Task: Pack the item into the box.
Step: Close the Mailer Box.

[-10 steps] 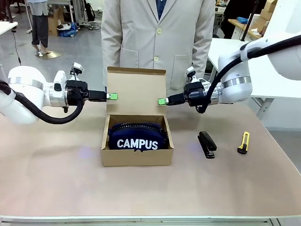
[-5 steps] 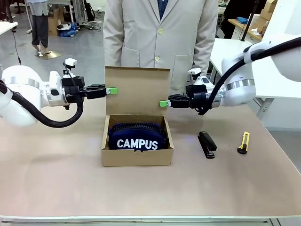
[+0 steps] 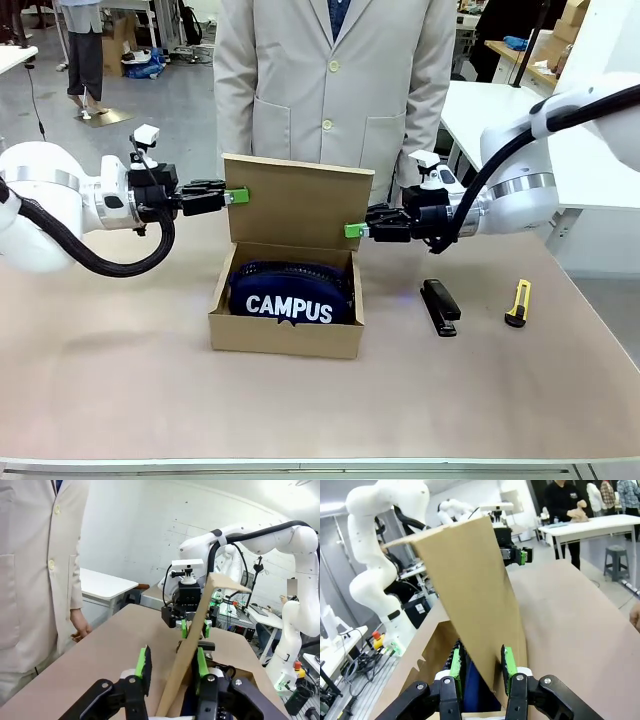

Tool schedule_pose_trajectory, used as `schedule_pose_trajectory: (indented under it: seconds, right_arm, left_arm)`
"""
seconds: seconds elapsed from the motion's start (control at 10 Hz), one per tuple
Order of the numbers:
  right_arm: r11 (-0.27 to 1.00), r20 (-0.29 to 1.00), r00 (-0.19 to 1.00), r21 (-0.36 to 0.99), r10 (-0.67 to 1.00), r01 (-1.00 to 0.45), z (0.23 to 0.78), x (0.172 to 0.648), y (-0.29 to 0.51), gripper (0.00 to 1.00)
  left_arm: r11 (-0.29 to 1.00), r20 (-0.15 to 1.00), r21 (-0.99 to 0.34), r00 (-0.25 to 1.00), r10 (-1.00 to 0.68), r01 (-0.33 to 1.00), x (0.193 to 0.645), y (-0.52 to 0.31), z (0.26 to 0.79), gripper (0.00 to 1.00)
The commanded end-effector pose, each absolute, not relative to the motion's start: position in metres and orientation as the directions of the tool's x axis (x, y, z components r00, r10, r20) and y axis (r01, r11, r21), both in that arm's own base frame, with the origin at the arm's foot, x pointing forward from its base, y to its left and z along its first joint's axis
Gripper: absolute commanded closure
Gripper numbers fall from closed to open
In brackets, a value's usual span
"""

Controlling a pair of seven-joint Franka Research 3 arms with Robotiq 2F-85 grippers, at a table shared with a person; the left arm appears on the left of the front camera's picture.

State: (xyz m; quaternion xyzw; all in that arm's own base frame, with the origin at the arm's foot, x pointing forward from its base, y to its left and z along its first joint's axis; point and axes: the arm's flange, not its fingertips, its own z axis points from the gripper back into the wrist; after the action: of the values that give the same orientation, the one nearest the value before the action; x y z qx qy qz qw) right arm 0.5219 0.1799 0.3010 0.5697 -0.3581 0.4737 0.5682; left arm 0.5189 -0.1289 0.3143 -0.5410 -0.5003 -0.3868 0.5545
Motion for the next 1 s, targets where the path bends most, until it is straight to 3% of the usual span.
schedule_pose_trajectory:
  seconds: [0.0, 0.1, 0.2, 0.4, 0.7, 0.9]
  right_arm:
    - [-0.106, 0.942, 0.311, 0.325, 0.129, -0.94, 0.303, 0.53, 0.182, 0.59]
    - [-0.098, 0.947, 0.295, 0.308, 0.13, -0.946, 0.301, 0.522, 0.18, 0.59]
    - [-0.148, 0.97, 0.203, 0.222, 0.131, -0.964, 0.302, 0.517, 0.179, 0.59]
    - [-0.181, 0.995, -0.063, -0.048, 0.082, -0.982, 0.304, 0.504, 0.174, 0.59]
    - [-0.179, 0.947, -0.313, -0.296, 0.077, -0.938, 0.3, 0.484, 0.178, 0.59]
    - [-0.14, 0.916, -0.391, -0.378, 0.089, -0.915, 0.292, 0.473, 0.185, 0.59]
  left_arm:
    - [0.113, 0.97, -0.225, 0.212, 0.115, 0.968, 0.522, -0.13, 0.318, 0.55]
    - [0.113, 0.97, -0.225, 0.212, 0.115, 0.968, 0.522, -0.13, 0.318, 0.55]
    - [0.115, 0.973, -0.214, 0.201, 0.112, 0.97, 0.52, -0.129, 0.313, 0.55]
    - [0.055, 0.988, -0.129, 0.123, 0.09, 0.99, 0.514, -0.125, 0.31, 0.55]
    - [0.009, 0.994, 0.078, -0.078, 0.077, 0.997, 0.5, -0.121, 0.312, 0.55]
    - [0.014, 0.981, 0.177, -0.178, 0.08, 0.984, 0.489, -0.121, 0.314, 0.55]
